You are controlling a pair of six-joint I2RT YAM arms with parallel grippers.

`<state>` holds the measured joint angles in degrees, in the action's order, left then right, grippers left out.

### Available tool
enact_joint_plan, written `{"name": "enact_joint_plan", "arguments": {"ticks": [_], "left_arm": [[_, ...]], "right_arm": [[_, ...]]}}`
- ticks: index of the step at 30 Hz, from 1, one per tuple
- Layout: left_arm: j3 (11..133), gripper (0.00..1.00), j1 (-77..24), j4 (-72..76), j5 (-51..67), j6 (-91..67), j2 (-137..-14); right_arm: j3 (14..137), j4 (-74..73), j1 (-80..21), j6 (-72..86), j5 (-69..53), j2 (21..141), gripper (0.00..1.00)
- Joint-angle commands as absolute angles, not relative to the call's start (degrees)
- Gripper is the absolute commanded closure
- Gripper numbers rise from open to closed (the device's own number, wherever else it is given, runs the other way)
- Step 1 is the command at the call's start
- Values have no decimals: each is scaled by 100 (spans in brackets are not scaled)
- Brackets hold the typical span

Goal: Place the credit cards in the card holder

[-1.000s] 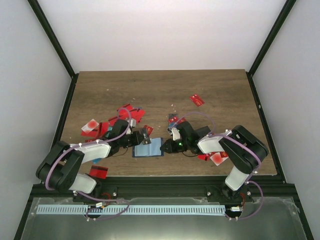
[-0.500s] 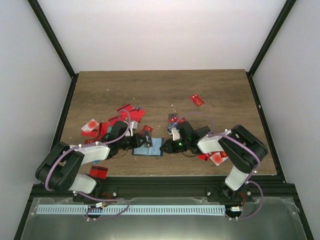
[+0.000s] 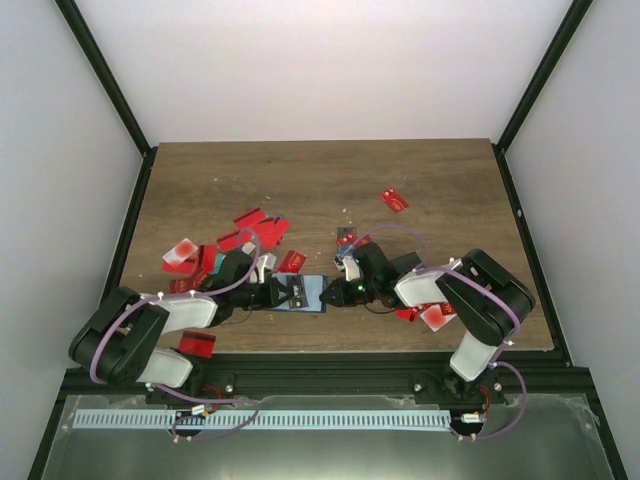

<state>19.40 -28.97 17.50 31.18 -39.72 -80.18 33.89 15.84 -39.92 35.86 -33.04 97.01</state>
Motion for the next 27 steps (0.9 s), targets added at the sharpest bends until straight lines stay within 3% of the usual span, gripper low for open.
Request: {"name": "enact_joint_plan", "arguments": {"ticks": [1,17,22,27], "left_arm": [[2068,96,-2922,1555,3313,-3785,-8181],[2864,96,-3152,923,3756,-3472,-9011],[3192,96,-3125,-339,3085,-3291,-8724],[3162,96,-3044,-652,2552,-3526,-8451]], "right_arm": [[3245,980,-4025,3608,-3032,10050,84],[3496,841,-4032,3574,-3034,10002,84],[3517,813,-4025,3552,-3024,10011,85],[3494,841,-4026,3542,-3031,10042,85]]}}
